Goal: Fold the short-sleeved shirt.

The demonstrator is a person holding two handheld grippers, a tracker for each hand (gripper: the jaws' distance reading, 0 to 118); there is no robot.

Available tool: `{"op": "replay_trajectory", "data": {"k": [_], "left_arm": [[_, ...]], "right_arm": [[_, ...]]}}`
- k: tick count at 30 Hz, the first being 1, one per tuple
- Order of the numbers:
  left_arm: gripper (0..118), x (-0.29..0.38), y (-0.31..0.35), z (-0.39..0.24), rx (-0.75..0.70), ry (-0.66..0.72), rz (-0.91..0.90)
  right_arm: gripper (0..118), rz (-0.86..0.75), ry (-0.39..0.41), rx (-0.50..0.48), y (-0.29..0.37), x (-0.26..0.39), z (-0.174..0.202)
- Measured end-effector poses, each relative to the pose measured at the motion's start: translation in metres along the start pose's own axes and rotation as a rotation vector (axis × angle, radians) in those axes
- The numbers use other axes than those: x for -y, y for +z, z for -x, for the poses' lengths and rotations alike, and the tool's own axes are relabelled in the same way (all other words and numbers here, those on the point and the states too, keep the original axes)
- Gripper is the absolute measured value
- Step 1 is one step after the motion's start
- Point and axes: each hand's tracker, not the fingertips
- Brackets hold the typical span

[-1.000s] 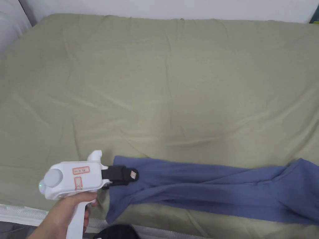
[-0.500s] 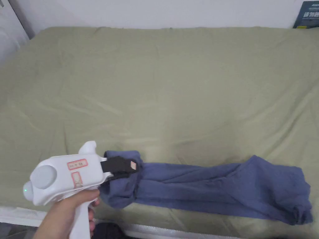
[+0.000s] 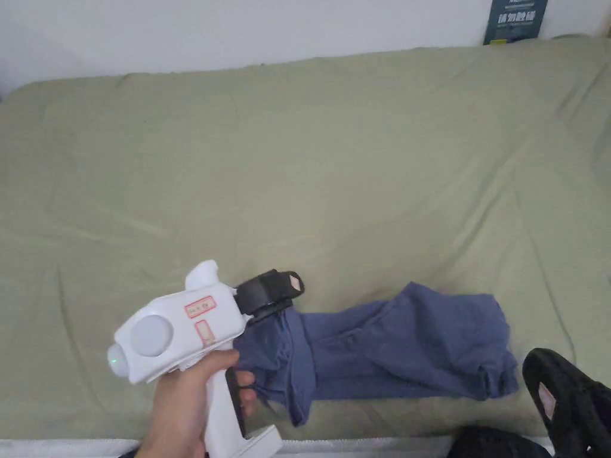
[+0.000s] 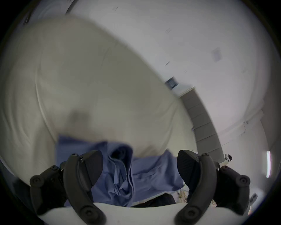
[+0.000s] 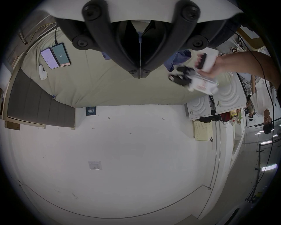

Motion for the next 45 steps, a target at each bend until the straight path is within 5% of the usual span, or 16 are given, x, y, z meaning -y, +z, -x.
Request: {"op": "replay_trajectory", "data": {"k": [2, 4, 5, 6, 7, 8, 11, 17, 20, 23, 27, 33, 38, 40, 44, 45], "left_arm": [[105, -0.007, 0.041, -0.009, 0.001, -0.079, -0.131], [103, -0.006, 0.074, -0.014, -0.178, -0.193, -0.190], [79, 0.005, 0.080, -0.013, -0.243, -0.306, -0.216], [28, 0.014, 0.081, -0.012, -0.277, -0.424, -0.213], [0, 0.022, 0.066, -0.005, -0.332, -0.472, -0.132], [0, 0.035, 0.056, 0.003, -0.421, -0.488, -0.025], [0, 0.043, 0.013, 0.035, -0.257, -0.274, 0.034], [0, 0.084, -0.095, -0.009, -0.165, -0.317, 0.238], [0, 0.111, -0.124, -0.026, -0.202, -0.529, 0.242], [0, 0.086, -0.076, -0.038, -0.163, -0.396, 0.185], [0, 0.057, 0.062, -0.053, -0.052, -0.678, -0.236], [1, 0.076, 0.192, -0.058, -0.273, -0.836, -0.539], [3, 0.072, 0.189, -0.040, -0.381, -0.751, -0.430], [5, 0.055, 0.172, -0.014, -0.281, -0.635, -0.285], [6, 0.003, 0.116, 0.091, 0.058, 0.055, 0.221], [6, 0.004, 0.104, 0.112, 0.084, 0.100, 0.211]], "right_arm": [[2, 0.007, -0.002, -0.001, -0.001, 0.001, -0.001], [2, 0.011, -0.015, -0.008, -0.005, 0.003, 0.000], [2, 0.014, -0.023, -0.013, -0.006, 0.005, 0.001], [2, 0.021, -0.030, -0.016, -0.008, 0.006, 0.001], [2, 0.027, -0.038, -0.017, -0.010, 0.007, 0.001], [2, 0.036, -0.053, -0.020, -0.012, 0.008, 0.002], [2, 0.048, -0.087, -0.023, -0.012, 0.009, 0.002], [2, 0.064, -0.088, 0.019, -0.007, 0.010, -0.001], [2, 0.087, -0.083, 0.038, -0.008, 0.012, -0.006], [2, 0.112, -0.064, 0.050, -0.014, 0.008, -0.009], [2, 0.066, -0.030, 0.054, -0.024, -0.001, -0.011], [2, -0.005, -0.001, 0.141, -0.036, 0.000, -0.008], [2, 0.011, 0.010, 0.158, -0.037, -0.004, -0.004], [2, 0.025, 0.009, 0.152, -0.037, -0.008, -0.001], [2, 0.039, 0.046, 0.155, -0.032, -0.010, 0.011], [2, 0.042, 0.054, 0.162, -0.031, -0.010, 0.015]]}}
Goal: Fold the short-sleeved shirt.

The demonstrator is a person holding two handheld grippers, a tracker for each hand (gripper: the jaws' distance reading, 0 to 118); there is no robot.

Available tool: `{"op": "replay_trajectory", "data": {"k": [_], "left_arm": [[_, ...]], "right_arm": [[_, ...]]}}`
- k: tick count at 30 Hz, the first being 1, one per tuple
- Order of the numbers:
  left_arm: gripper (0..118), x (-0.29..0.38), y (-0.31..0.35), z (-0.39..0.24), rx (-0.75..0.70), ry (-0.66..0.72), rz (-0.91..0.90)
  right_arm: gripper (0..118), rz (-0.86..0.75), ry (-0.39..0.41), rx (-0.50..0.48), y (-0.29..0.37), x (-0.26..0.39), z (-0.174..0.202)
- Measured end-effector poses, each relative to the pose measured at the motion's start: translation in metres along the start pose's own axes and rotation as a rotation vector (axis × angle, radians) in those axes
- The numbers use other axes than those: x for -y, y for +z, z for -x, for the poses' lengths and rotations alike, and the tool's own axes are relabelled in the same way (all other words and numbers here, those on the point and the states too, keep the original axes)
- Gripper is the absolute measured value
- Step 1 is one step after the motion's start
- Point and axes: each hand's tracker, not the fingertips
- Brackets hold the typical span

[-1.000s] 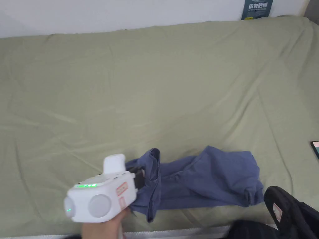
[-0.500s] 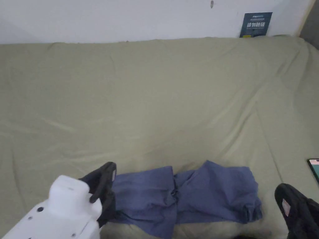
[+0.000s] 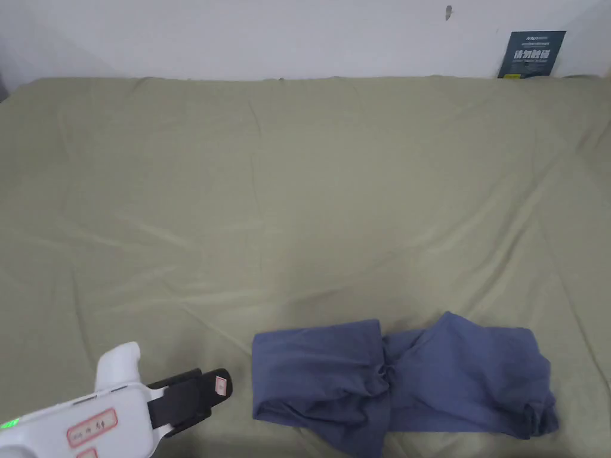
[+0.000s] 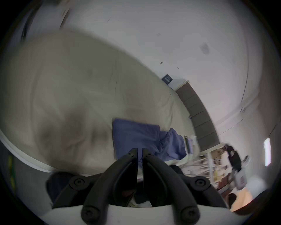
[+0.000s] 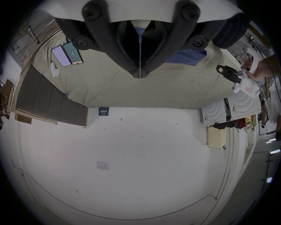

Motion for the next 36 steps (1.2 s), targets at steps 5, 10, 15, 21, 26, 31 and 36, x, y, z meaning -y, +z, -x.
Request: {"op": "replay_trajectory", "data": {"k": [5, 10, 15, 21, 26, 31, 36], "left_arm": [[71, -0.022, -0.027, 0.043, 0.128, 0.069, 0.073], [116, -0.020, -0.086, 0.075, 0.330, 0.247, 0.152], [116, -0.009, -0.145, 0.065, 0.533, 0.233, 0.152], [16, -0.008, -0.154, 0.070, 0.134, 0.293, 0.165], [15, -0.022, -0.105, 0.024, 0.147, 0.212, 0.011], [15, -0.073, -0.021, 0.098, 0.087, 0.263, -0.176], [15, -0.093, 0.057, 0.081, -0.148, 0.132, -0.275]], "right_arm": [[2, 0.008, 0.028, 0.017, 0.008, -0.002, 0.012], [2, 0.055, -0.005, 0.026, 0.004, 0.000, 0.019], [2, 0.090, -0.046, 0.022, 0.001, 0.001, 0.018], [2, 0.107, -0.074, 0.038, 0.000, 0.003, 0.016], [2, 0.125, -0.080, 0.022, -0.004, 0.008, 0.014], [2, 0.122, -0.150, -0.031, -0.011, 0.014, 0.011], [2, 0.107, -0.137, -0.072, -0.012, 0.016, 0.014]]}}
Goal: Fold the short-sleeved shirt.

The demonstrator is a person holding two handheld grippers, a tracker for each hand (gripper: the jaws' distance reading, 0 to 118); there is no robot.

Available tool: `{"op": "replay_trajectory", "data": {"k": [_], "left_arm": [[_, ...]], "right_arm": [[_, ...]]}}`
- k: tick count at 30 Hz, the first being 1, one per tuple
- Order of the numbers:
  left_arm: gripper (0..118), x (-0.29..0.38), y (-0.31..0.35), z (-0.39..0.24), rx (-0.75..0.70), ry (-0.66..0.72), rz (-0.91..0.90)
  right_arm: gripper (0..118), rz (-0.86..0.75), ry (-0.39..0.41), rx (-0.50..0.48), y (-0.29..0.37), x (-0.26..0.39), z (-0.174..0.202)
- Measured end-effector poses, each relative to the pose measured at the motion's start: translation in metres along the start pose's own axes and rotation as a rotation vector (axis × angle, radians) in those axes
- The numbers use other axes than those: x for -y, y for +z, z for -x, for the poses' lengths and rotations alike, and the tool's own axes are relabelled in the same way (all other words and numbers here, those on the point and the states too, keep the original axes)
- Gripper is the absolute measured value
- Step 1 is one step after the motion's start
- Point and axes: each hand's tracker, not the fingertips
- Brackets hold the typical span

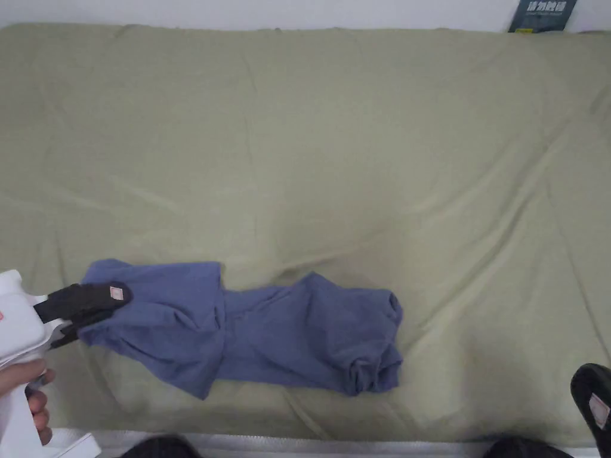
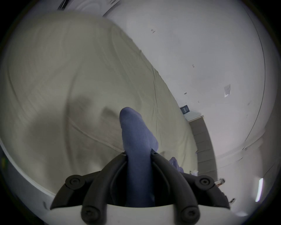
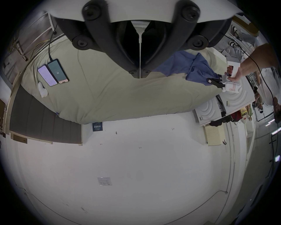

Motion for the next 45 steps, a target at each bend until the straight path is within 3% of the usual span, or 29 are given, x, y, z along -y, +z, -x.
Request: {"op": "replay_trajectory", "data": {"k": [1, 5, 6, 11, 15, 17, 18, 19, 20, 21, 22, 24, 27, 28, 29, 30, 31, 32, 35, 39, 41, 45], "left_arm": [[15, 0.000, 0.003, -0.005, -0.018, -0.036, 0.019], [15, 0.067, -0.010, -0.124, -0.048, -0.275, 0.067], [15, 0.051, -0.024, -0.094, -0.034, -0.346, 0.088], [15, 0.152, -0.117, -0.201, -0.062, -0.607, 0.173], [15, 0.209, -0.185, -0.215, -0.202, -0.747, 0.213], [16, 0.210, -0.195, -0.203, -0.230, -0.797, 0.166], [20, 0.209, -0.195, -0.198, -0.196, -0.751, 0.184], [35, 0.203, -0.192, -0.196, -0.182, -0.718, 0.199], [61, 0.195, -0.178, -0.196, -0.124, -0.639, 0.196], [81, 0.186, -0.152, -0.200, -0.025, -0.645, 0.034], [94, 0.180, -0.116, -0.221, 0.008, -0.673, -0.064], [106, 0.153, -0.071, -0.227, 0.147, -0.671, -0.149], [108, 0.122, -0.042, -0.211, 0.129, -0.563, -0.212], [108, 0.118, -0.042, -0.204, 0.121, -0.517, -0.223], [98, 0.117, -0.049, -0.198, 0.112, -0.465, -0.208], [74, 0.119, -0.065, -0.194, 0.122, -0.432, -0.149], [29, 0.127, -0.078, -0.193, 0.140, -0.407, -0.089], [3, 0.141, -0.094, -0.194, 0.178, -0.396, -0.046], [3, 0.192, -0.152, -0.203, 0.180, -0.425, 0.086], [3, 0.246, -0.212, -0.190, 0.081, -0.291, 0.267], [2, 0.260, -0.221, -0.190, 0.068, -0.342, 0.318], [3, 0.232, -0.174, -0.200, 0.119, -0.421, 0.239]], "right_arm": [[2, -0.002, 0.002, -0.004, 0.000, 0.001, 0.000], [2, -0.005, 0.004, -0.016, 0.002, 0.003, 0.000], [2, -0.007, 0.003, -0.015, 0.003, 0.004, -0.001], [2, -0.027, 0.010, -0.001, 0.015, 0.006, -0.006], [2, -0.034, 0.033, 0.065, 0.027, 0.003, -0.012], [2, 0.018, -0.009, 0.064, 0.024, 0.000, -0.020], [2, 0.014, -0.018, 0.069, 0.024, 0.000, -0.024], [2, 0.005, -0.022, 0.077, 0.024, 0.001, -0.026], [2, -0.004, -0.026, 0.077, 0.025, 0.001, -0.029], [2, -0.006, -0.027, 0.070, 0.024, -0.001, -0.031], [2, -0.005, -0.025, 0.067, 0.024, -0.003, -0.032], [2, -0.002, -0.026, 0.068, 0.021, -0.003, -0.034], [2, 0.003, -0.040, 0.058, 0.016, -0.001, -0.037], [2, 0.008, -0.042, 0.059, 0.014, -0.001, -0.037], [2, 0.014, -0.047, 0.058, 0.012, 0.000, -0.038], [2, 0.021, -0.055, 0.052, 0.012, 0.001, -0.038], [2, 0.026, -0.061, 0.050, 0.011, 0.001, -0.038], [2, 0.027, -0.066, 0.052, 0.012, 0.001, -0.037], [2, 0.039, -0.080, 0.055, 0.014, 0.001, -0.037], [2, 0.040, -0.057, 0.085, 0.024, -0.003, -0.037], [2, 0.036, -0.029, 0.102, 0.025, -0.006, -0.037], [2, 0.055, 0.018, 0.053, 0.007, -0.013, -0.031]]}}
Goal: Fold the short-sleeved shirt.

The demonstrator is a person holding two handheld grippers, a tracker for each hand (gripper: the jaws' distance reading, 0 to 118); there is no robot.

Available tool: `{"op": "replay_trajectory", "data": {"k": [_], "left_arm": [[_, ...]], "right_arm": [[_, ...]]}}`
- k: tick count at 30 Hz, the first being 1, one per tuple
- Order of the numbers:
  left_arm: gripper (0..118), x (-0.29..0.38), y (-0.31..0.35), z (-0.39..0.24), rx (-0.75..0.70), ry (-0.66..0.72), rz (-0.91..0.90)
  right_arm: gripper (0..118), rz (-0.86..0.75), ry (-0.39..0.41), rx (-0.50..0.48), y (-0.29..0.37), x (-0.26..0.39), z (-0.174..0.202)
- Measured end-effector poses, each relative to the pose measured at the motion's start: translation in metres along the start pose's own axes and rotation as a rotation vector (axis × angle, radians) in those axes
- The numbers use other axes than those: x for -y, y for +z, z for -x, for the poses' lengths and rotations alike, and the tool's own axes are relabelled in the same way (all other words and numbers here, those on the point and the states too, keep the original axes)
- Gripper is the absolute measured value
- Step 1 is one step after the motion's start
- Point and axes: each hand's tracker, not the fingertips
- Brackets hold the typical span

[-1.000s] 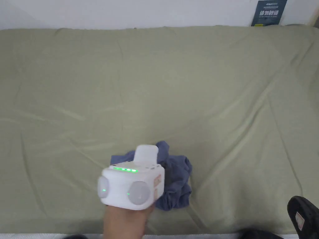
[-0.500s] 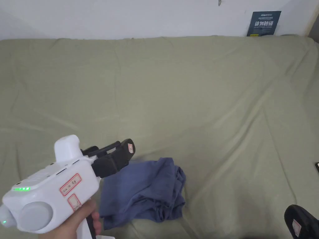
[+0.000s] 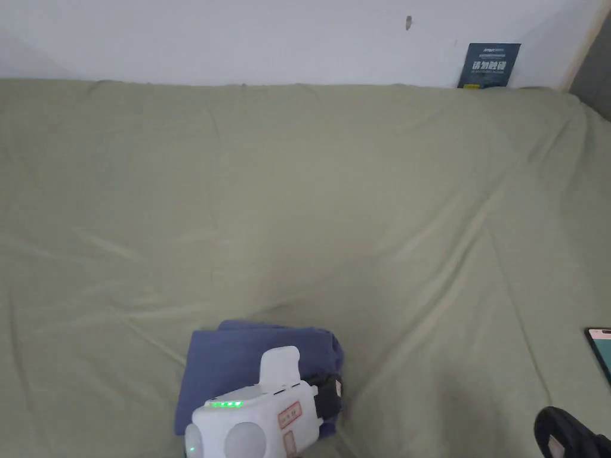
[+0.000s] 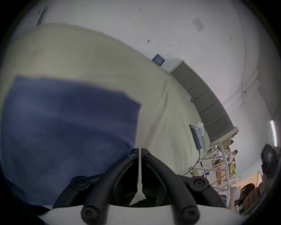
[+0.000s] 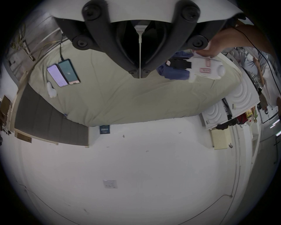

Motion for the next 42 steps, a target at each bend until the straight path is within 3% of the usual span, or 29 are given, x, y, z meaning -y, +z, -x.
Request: {"op": "replay_trajectory", "data": {"k": [4, 10, 11, 12, 13, 14, 15, 16, 17, 18, 19, 20, 22, 25, 27, 28, 29, 30, 32, 33, 36, 40, 42], "left_arm": [[3, -0.007, 0.074, 0.001, -0.010, -0.109, -0.089], [3, -0.004, 0.138, 0.040, -0.030, -0.053, -0.134], [5, -0.006, 0.142, 0.051, -0.048, -0.040, -0.140], [12, -0.010, 0.145, 0.051, -0.027, -0.005, -0.142], [32, -0.013, 0.147, 0.054, 0.022, 0.032, -0.145], [78, -0.013, 0.149, 0.067, 0.091, 0.066, -0.162], [110, -0.014, 0.149, 0.082, 0.147, 0.105, -0.178], [117, -0.015, 0.148, 0.094, 0.172, 0.131, -0.168], [117, -0.015, 0.146, 0.120, 0.190, 0.155, -0.145], [117, -0.015, 0.144, 0.138, 0.230, 0.186, -0.152], [117, -0.018, 0.140, 0.153, 0.241, 0.220, -0.139], [117, -0.020, 0.131, 0.171, 0.226, 0.278, -0.110], [116, -0.022, 0.114, 0.199, 0.147, 0.364, -0.076], [116, -0.027, 0.082, 0.220, 0.332, 0.404, -0.037], [108, -0.037, 0.063, 0.207, 0.447, 0.410, -0.033], [93, -0.037, 0.051, 0.201, 0.420, 0.411, 0.041], [40, -0.034, 0.040, 0.180, 0.351, 0.390, 0.096], [23, -0.032, 0.032, 0.179, 0.150, 0.314, 0.137], [23, -0.033, 0.037, 0.186, 0.260, 0.414, 0.086], [23, -0.036, 0.045, 0.179, 0.245, 0.427, 0.093], [24, -0.053, 0.072, 0.178, 0.154, 0.276, 0.124], [24, -0.095, 0.150, 0.265, 0.058, 0.129, 0.107], [24, -0.123, 0.206, 0.316, -0.019, 0.190, 0.125]], "right_arm": [[2, 0.034, 0.009, -0.144, -0.048, -0.002, 0.020], [2, 0.338, -0.255, -0.664, -0.197, 0.045, 0.035], [2, 0.409, -0.336, -0.751, -0.227, 0.059, 0.035], [2, 0.515, -0.436, -0.789, -0.256, 0.074, 0.034], [2, 0.589, -0.513, -0.818, -0.276, 0.086, 0.031], [2, 0.618, -0.575, -0.836, -0.295, 0.102, 0.026], [2, 0.623, -0.567, -0.795, -0.307, 0.114, 0.022], [2, 0.660, -0.532, -0.729, -0.316, 0.120, 0.018], [2, 0.686, -0.538, -0.675, -0.323, 0.127, 0.013], [2, 0.658, -0.619, -0.726, -0.324, 0.127, 0.006], [2, 0.633, -0.640, -0.738, -0.324, 0.122, 0.005], [2, 0.619, -0.551, -0.682, -0.323, 0.113, 0.008], [2, 0.627, -0.480, -0.697, -0.321, 0.104, 0.014], [2, 0.644, -0.450, -0.693, -0.325, 0.099, 0.018], [2, 0.646, -0.446, -0.692, -0.324, 0.096, 0.022], [2, 0.644, -0.447, -0.693, -0.324, 0.096, 0.022], [2, 0.642, -0.449, -0.692, -0.323, 0.096, 0.023], [2, 0.641, -0.447, -0.686, -0.321, 0.096, 0.024], [2, 0.636, -0.427, -0.663, -0.314, 0.093, 0.025], [2, 0.620, -0.423, -0.667, -0.308, 0.090, 0.023], [2, 0.587, -0.410, -0.689, -0.285, 0.080, 0.018], [2, 0.581, -0.349, -0.674, -0.249, 0.068, 0.009], [2, 0.579, -0.327, -0.650, -0.232, 0.064, 0.003]]}}
